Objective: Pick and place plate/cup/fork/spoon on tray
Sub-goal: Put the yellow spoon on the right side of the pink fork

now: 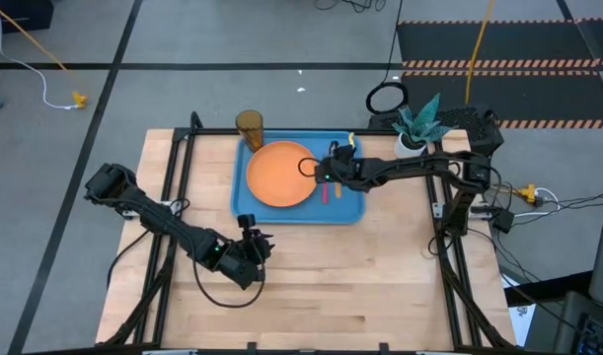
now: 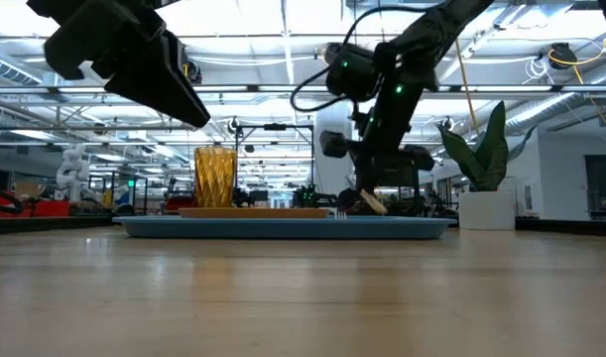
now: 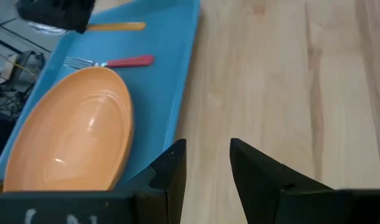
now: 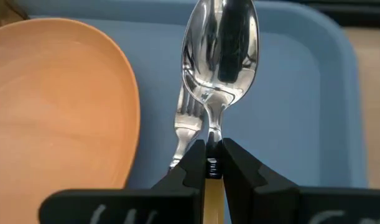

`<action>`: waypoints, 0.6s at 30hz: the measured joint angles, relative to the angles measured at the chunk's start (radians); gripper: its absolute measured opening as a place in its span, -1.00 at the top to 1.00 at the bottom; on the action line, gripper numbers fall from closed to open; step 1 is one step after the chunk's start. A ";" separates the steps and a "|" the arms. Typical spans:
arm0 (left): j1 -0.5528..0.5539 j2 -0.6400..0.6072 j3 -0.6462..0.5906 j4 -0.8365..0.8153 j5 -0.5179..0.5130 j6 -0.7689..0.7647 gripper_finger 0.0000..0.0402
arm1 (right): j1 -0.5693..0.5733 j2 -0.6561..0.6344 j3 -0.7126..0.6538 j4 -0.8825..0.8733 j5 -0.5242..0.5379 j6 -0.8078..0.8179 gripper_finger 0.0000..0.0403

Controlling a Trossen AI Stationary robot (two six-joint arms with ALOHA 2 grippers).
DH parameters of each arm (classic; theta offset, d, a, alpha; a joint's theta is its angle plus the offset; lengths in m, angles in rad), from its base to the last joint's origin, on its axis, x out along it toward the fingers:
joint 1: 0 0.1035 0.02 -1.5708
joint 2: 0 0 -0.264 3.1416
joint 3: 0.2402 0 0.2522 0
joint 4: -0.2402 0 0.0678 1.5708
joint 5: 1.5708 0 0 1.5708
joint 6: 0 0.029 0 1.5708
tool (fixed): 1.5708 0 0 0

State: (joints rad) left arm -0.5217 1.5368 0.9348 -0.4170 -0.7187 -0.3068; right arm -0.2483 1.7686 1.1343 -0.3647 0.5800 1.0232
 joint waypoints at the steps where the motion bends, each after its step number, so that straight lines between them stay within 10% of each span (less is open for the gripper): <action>1: 0.000 0.000 0.000 -0.004 0.010 0.008 0.37 | -0.003 0.010 0.000 0.006 -0.001 0.006 0.91; 18: -0.002 0.000 0.000 -0.091 0.049 0.055 0.37 | -0.032 0.063 -0.015 -0.014 -0.079 0.075 0.91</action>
State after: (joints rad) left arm -0.5240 1.5368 0.9352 -0.5080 -0.6701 -0.2521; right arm -0.2799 1.8317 1.1191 -0.3791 0.5009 1.0986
